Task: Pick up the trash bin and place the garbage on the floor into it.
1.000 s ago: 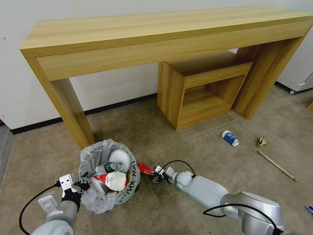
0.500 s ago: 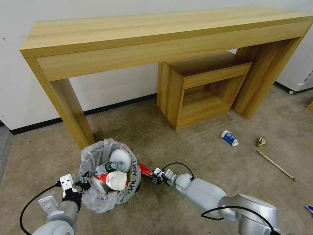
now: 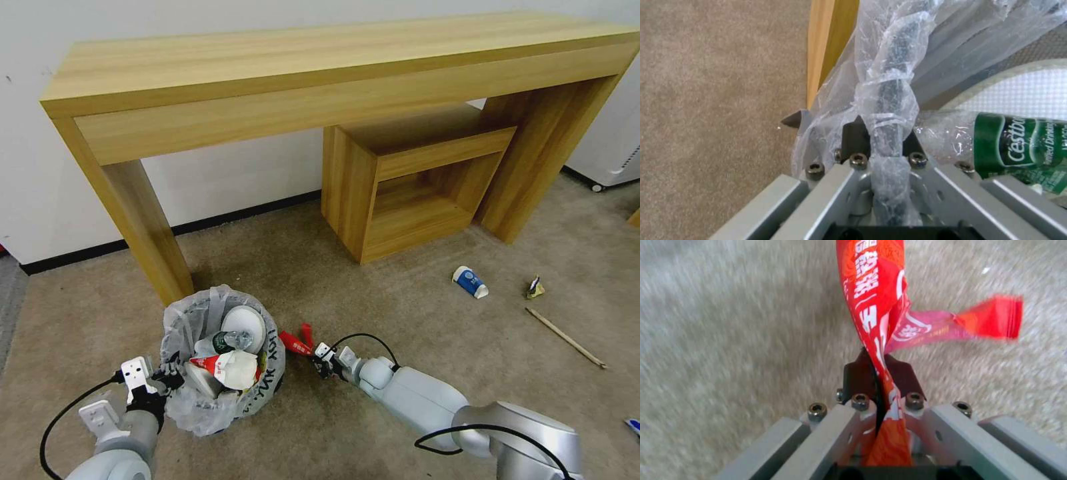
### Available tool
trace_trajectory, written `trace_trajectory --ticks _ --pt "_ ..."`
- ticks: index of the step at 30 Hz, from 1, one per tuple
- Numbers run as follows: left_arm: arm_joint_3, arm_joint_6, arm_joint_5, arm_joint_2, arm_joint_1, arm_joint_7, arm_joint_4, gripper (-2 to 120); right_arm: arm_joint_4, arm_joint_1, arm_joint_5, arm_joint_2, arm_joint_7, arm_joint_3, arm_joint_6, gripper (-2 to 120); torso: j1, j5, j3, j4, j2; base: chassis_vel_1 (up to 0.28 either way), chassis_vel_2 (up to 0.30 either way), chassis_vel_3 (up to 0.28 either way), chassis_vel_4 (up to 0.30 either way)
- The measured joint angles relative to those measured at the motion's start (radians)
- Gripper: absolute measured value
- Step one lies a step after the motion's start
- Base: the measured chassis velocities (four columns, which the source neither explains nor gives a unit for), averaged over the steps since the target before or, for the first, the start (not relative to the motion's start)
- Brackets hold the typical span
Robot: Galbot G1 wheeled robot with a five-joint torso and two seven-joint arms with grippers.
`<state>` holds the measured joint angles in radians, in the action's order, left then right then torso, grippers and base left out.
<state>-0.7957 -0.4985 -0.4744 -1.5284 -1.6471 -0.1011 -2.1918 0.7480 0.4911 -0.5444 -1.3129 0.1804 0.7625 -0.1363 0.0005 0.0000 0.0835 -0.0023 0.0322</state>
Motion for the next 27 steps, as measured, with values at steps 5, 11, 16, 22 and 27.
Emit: trace_trajectory --ticks 5,11,16,22,27 --pt "0.000 0.000 0.000 0.001 0.004 -0.001 0.011 0 0.165 0.007 -0.045 0.087 -0.022 -0.025 0.007 0 0.000 0.0002 0.000 0.0002 0.000 0.000 0.000 0.000 0.000" --pt "-0.003 0.000 0.001 0.003 0.007 -0.003 0.026 0 0.385 0.012 -0.094 0.242 -0.055 -0.077 -0.020 0 0.000 0.0000 0.000 -0.0003 0.000 0.000 0.000 0.000 0.000" --pt "-0.004 0.000 0.001 0.004 0.011 -0.003 0.032 0 0.613 0.006 -0.081 0.347 -0.030 -0.165 -0.121 0 0.000 0.0000 0.000 0.0000 0.000 0.000 0.000 0.000 0.000" --pt "-0.001 -0.001 0.007 -0.004 0.013 -0.004 0.028 0 0.805 -0.016 -0.088 0.382 -0.009 -0.208 -0.182 0 0.000 0.0001 0.000 -0.0001 0.000 0.000 0.000 0.000 0.000" --pt "0.001 -0.006 0.013 -0.013 0.013 -0.004 0.016 0 0.928 -0.050 -0.102 0.373 0.010 -0.186 -0.205 0 0.000 -0.0001 0.000 0.0001 0.000 0.000 0.000 0.000 0.000"
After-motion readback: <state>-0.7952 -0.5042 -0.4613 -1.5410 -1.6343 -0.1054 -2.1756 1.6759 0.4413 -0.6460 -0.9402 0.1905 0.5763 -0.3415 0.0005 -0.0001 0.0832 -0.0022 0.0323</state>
